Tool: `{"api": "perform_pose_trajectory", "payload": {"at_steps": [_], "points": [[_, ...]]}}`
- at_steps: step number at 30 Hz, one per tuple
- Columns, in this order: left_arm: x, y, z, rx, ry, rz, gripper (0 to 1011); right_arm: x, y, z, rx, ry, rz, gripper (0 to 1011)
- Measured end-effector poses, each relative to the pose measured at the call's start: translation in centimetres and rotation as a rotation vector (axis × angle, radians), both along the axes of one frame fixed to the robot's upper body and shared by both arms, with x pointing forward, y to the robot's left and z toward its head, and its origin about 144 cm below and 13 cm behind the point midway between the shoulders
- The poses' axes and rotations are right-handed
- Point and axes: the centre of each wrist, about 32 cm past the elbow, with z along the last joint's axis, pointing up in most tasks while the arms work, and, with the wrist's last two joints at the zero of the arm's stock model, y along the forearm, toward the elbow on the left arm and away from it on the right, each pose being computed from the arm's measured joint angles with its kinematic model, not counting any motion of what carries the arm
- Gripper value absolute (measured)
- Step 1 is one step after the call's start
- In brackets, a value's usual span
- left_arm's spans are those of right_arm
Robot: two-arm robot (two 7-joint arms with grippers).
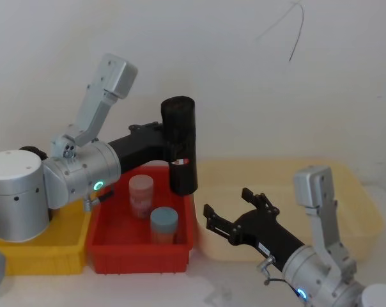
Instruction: Pick up the garbage bag with the one hand and transfer it to the other hand.
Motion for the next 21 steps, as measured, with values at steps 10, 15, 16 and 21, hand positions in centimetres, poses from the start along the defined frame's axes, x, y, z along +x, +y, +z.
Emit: {"api": "perform_pose_trajectory", "payload": {"at_steps": [10, 15, 16, 21], "points": [[0.0, -0.6, 0.1, -0.006, 0.01, -0.022, 435, 1.2, 1.0, 0.6, -0.028, 0.013, 0.03, 1001], [0.0, -0.8, 0.2, -0.007, 0.013, -0.028, 435, 1.6, 1.4, 1.3, -0.05, 0.012, 0.04, 1000], [0.0, -0.8, 0.2, -0.007, 0.013, -0.029, 435, 1.6, 1.4, 1.4, -0.053, 0.011, 0.04, 1000], [0.0, -0.9, 0.2, -0.009, 0.016, -0.032, 435, 1.9, 1.7, 2.2, -0.076, 0.006, 0.043, 1001]]}}
